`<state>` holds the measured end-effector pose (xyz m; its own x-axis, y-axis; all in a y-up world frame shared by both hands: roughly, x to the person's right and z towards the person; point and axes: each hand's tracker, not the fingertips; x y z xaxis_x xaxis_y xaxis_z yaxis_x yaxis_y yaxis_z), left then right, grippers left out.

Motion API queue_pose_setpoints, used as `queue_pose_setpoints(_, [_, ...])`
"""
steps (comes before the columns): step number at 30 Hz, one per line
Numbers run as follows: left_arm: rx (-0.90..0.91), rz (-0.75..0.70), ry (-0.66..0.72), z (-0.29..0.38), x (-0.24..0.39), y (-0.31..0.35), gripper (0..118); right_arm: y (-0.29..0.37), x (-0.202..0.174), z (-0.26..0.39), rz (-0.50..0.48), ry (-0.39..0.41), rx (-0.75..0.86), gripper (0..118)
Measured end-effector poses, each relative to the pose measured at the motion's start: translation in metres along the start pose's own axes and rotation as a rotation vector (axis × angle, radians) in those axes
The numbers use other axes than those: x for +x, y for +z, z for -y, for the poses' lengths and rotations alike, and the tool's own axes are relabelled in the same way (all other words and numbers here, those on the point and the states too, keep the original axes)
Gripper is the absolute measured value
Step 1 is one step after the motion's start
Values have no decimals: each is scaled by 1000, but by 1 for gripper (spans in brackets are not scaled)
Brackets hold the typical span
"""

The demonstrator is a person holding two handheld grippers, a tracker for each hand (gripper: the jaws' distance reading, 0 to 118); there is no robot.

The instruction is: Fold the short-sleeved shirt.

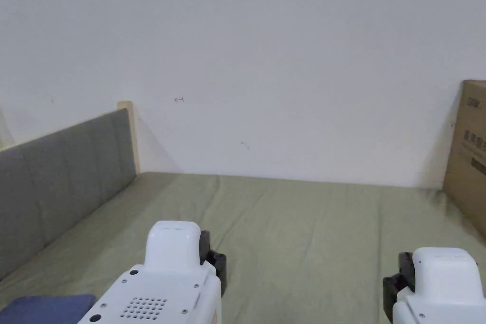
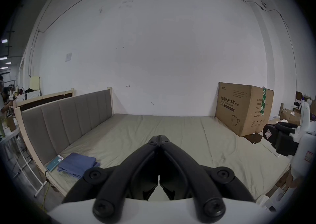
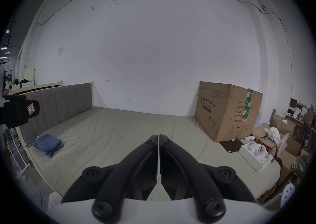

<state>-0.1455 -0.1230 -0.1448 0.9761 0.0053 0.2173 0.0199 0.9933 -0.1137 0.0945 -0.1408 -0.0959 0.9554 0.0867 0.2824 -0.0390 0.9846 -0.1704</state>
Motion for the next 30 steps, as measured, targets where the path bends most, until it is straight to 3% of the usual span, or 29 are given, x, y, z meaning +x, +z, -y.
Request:
queue_pose_setpoints(4, [38,-24,-45,-2,8,2,2,1,4,0,0,-28,0,2])
queue_pose_setpoints(6, [37,-23,-36,-4,7,2,14,2,4,-1,16,-24,3,4])
queue_pose_setpoints(8, [12,12,-12,-7,4,2,51,3,5,-1,26,-20,9,28])
queue_pose_setpoints(9, [4,31,-4,-7,3,2,74,2,5,-1,27,-22,9,46])
queue_pose_setpoints(10, [-9,37,-5,-8,3,0,104,2,7,-1,24,-33,9,71])
queue_pose_setpoints(11, [-27,31,-17,-9,5,-1,118,1,8,-2,29,-49,4,88])
queue_pose_setpoints(13, [-9,-29,-51,-8,11,1,118,1,12,-2,24,-68,9,106])
queue_pose_setpoints(14, [-18,-53,-87,-7,15,0,118,0,12,-2,27,-68,7,109])
queue_pose_setpoints(16, [-29,-73,-127,-7,19,-1,118,0,13,-3,34,-65,8,109])
queue_pose_setpoints(20, [-24,27,-77,-8,16,0,118,-3,16,-5,41,-61,2,109])
queue_pose_setpoints(26, [-33,-7,-57,-16,20,1,118,-8,26,-5,-3,-140,-35,109])
queue_pose_setpoints(30, [-44,-22,-67,-18,19,0,118,-9,28,-5,7,-138,-36,109])
